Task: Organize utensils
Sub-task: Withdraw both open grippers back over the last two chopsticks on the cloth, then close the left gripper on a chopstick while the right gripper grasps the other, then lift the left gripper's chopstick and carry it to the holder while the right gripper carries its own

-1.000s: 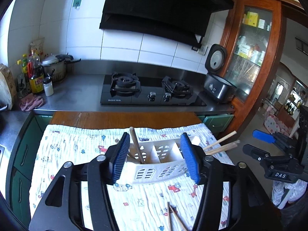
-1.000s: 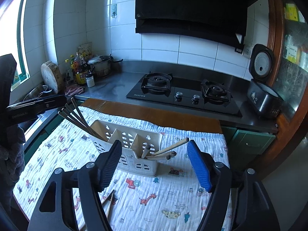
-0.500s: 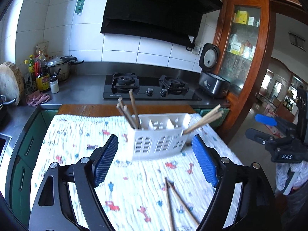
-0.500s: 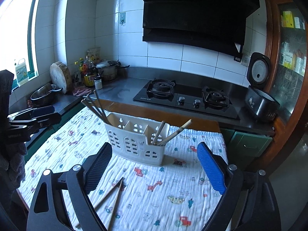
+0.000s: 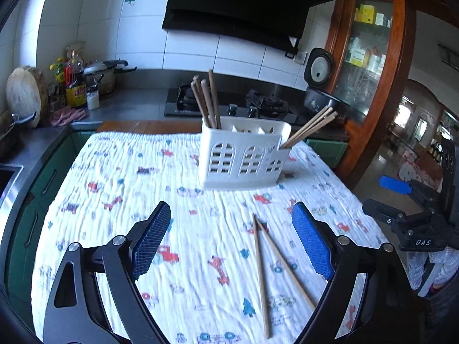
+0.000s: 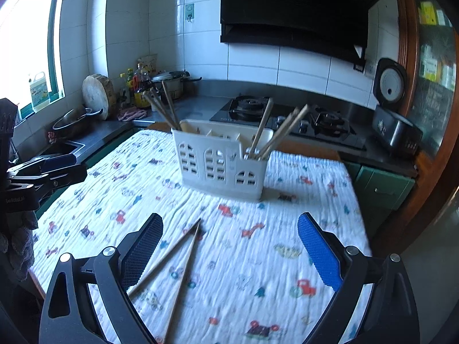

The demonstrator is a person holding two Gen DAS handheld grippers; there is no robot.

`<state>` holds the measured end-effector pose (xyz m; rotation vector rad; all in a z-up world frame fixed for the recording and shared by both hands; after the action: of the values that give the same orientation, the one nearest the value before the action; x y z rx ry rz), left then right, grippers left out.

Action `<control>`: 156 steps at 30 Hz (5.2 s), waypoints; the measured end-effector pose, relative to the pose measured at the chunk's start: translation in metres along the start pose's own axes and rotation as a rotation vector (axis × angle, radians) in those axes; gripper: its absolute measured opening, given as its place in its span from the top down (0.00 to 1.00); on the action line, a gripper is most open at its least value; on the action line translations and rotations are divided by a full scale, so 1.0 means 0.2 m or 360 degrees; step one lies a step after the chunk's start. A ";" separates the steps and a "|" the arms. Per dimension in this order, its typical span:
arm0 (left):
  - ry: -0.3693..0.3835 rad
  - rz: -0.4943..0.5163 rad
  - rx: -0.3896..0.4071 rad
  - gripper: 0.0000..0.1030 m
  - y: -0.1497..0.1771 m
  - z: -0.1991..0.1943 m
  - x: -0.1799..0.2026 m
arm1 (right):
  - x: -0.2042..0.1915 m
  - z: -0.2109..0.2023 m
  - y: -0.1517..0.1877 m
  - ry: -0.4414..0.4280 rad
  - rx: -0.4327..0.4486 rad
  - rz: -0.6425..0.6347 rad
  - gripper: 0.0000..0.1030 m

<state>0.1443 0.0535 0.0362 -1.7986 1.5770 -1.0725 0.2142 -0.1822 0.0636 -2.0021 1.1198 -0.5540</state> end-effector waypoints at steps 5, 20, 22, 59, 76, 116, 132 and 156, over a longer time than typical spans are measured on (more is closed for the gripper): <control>-0.0014 -0.0037 -0.0046 0.17 0.12 0.00 -0.03 | -0.04 0.03 0.13 0.0014 -0.0039 0.0004 0.11; -0.0068 -0.0191 -0.0122 0.17 0.35 -0.01 -0.16 | -0.27 0.12 0.50 -0.0050 -0.0181 0.0017 0.25; -0.0070 -0.0207 -0.0124 0.17 0.37 -0.02 -0.17 | -0.29 0.15 0.55 -0.0080 -0.0217 0.0046 0.31; -0.0074 -0.0156 -0.0202 0.23 0.49 0.01 -0.12 | -0.38 0.33 0.69 -0.0031 -0.0411 0.0097 0.92; 0.0072 -0.0016 -0.0437 0.43 0.64 0.23 0.12 | -0.27 0.10 0.54 -0.0010 -0.0178 0.0097 0.94; 0.0059 0.0118 -0.0291 0.94 0.30 0.15 0.21 | -0.14 0.00 0.18 -0.0051 -0.0001 -0.0017 0.94; 0.0080 0.0267 -0.0244 0.94 0.09 0.11 0.22 | -0.13 0.06 0.00 -0.0119 -0.0023 -0.0046 0.94; 0.0078 0.0300 -0.0195 0.94 -0.11 0.07 0.21 | -0.06 -0.01 -0.24 -0.0113 0.0022 -0.0089 0.94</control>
<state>0.1693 0.0155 0.0550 -1.6711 1.8366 -0.9568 0.2321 -0.1562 0.1032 -2.0306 1.0174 -0.5139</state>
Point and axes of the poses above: each gripper's, at about its wrist camera, not at the fingertips, and z roughly the way its jaws point, x to its right, y to its underside, the point moved 2 cm from there along z, roughly the way its jaws point, and after that the axes turned 2 degrees about y, right-handed, at the moved point
